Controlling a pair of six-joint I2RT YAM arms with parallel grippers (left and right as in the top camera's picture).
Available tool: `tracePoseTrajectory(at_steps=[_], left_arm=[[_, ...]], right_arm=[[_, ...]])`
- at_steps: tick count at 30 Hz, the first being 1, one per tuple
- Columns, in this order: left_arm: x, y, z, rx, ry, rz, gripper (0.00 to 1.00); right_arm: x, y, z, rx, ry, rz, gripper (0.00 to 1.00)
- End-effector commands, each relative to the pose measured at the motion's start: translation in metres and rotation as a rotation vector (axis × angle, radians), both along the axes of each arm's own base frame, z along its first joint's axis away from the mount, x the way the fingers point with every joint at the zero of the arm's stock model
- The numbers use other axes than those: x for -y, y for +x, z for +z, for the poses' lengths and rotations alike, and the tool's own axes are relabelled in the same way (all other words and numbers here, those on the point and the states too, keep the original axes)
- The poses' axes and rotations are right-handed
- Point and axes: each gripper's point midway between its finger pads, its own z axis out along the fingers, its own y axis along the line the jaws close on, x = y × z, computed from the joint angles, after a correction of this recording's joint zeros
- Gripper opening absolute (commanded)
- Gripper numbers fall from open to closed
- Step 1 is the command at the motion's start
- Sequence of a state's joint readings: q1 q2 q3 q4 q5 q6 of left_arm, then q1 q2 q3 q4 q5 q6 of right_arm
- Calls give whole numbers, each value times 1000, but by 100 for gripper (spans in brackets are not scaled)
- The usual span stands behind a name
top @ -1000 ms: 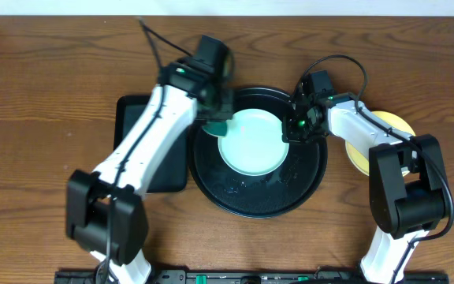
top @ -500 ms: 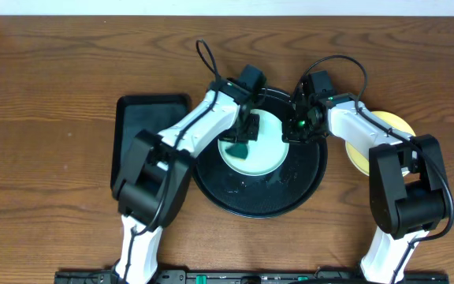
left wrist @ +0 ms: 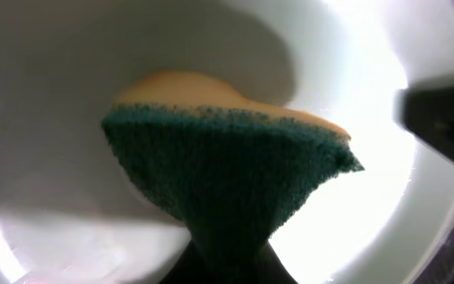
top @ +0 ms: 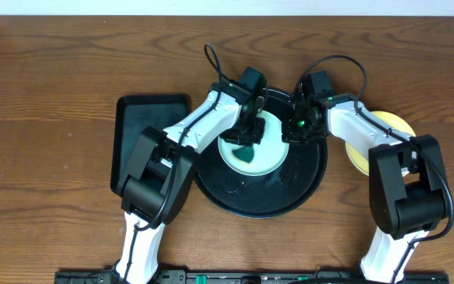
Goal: Clean dirty plates on tray and stack at the side
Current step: 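Scrub the mint plate with the sponge while right gripper holds rim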
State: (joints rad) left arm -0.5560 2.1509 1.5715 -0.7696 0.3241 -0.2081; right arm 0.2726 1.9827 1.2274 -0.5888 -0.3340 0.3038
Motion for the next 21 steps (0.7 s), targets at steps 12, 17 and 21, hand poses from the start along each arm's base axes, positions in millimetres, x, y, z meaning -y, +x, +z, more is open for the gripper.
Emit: tracePoseTrajectory(at_steps=[12,17,21], left_arm=[[-54,63,-19,355,405,144,7],[-72,51,-20,314,487,207,8],[-82,35,-22,249,523,275,7]], right_arm=[[9,-18,-27,-62,-81,-7,1],[9,-18,-27,-63,-81,-7,1],[9,-18,-27,-62,-81,-7,1]])
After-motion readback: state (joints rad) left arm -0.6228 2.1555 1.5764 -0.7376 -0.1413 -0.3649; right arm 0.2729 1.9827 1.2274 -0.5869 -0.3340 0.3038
